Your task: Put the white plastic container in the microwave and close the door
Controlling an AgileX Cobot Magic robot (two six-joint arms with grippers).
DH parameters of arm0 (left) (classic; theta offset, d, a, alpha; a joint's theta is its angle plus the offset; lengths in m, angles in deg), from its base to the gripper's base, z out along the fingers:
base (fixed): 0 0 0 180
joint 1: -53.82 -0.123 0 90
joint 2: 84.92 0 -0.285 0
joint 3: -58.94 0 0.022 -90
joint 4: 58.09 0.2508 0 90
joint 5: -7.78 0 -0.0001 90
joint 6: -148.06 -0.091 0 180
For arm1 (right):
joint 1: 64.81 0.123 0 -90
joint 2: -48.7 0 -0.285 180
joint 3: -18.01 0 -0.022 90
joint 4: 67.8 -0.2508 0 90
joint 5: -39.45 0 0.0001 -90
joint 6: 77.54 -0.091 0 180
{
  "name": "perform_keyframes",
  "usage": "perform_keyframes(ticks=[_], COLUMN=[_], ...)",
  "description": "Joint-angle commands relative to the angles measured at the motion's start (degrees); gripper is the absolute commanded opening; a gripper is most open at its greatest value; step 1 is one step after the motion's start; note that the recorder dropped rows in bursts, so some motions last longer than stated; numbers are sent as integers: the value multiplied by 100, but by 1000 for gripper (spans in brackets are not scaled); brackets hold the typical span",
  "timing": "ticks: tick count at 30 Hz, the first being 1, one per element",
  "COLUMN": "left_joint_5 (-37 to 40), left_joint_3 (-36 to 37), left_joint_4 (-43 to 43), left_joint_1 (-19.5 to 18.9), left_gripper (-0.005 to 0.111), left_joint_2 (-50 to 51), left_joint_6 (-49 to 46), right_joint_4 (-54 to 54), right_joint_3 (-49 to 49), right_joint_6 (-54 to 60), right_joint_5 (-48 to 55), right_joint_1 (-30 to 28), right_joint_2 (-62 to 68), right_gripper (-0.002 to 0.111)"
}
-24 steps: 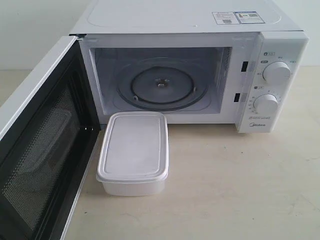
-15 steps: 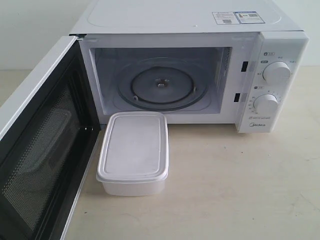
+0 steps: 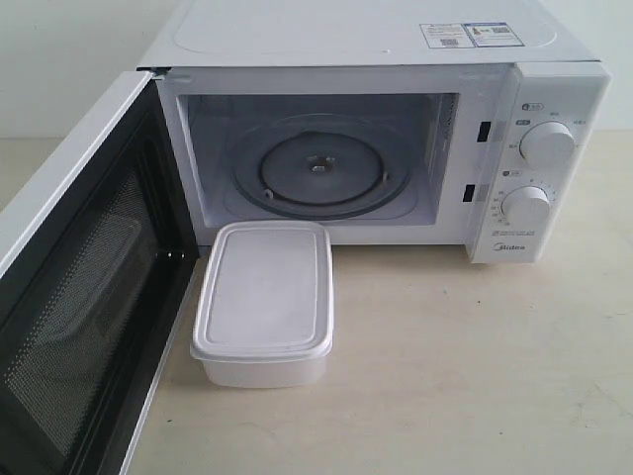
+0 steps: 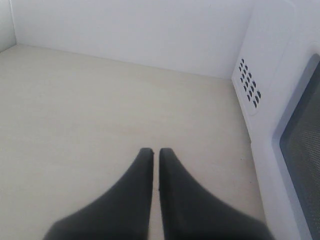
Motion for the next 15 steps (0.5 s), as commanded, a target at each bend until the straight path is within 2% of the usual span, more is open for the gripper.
perform_keyframes(ticks=[1,4,11,15], left_joint_5=[-19,-19,-19,-19], left_joint_3=[14,14,14,14], left_joint_4=[-22,-22,-22,-22], left_joint_1=[-6,-6,-6,-6], left_gripper=[4,4,4,4], left_joint_2=[-17,-17,-17,-17], left_joint_6=[40,40,40,40], right_joint_4=[-67,-67,11,-314], right_joint_3=[-2,-2,1056,1282], right_joint_6=[-441,-764,-753,-830], right_joint_5=[-12,-209,-325,-1335], right_joint_1=[5,5,5,5], right_joint_2=[-24,-24,-24,-24], right_gripper=[0,0,0,0])
